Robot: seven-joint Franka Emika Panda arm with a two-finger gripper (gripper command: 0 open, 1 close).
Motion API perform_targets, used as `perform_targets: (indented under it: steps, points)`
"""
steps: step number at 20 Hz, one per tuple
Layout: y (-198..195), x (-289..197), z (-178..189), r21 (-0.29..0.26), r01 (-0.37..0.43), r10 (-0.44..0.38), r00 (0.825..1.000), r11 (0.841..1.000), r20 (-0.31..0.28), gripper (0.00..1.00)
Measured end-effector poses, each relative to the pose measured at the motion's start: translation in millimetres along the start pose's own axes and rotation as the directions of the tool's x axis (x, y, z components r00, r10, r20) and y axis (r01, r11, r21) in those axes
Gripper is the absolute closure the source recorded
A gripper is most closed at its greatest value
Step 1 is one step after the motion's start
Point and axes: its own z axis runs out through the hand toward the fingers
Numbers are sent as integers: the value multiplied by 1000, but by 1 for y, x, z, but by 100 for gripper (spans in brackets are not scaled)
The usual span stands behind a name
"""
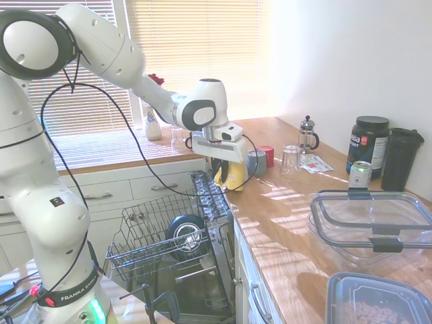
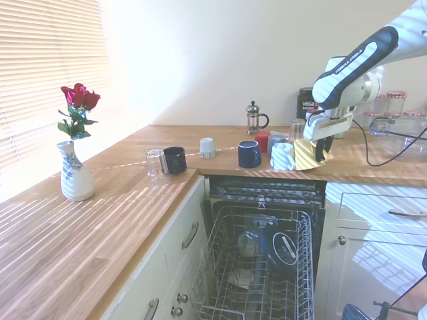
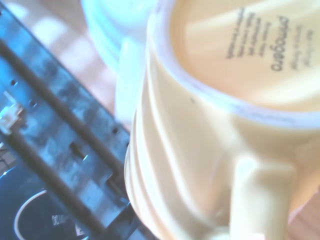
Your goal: Unload the mug from the dish rack
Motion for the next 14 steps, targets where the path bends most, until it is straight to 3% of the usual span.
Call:
perform_targets:
  steps: [13, 14]
  points:
    - [-39, 53, 50, -111, 51, -41, 995, 992, 93, 100]
    - [-41, 53, 52, -116, 53, -42, 994, 992, 99, 0]
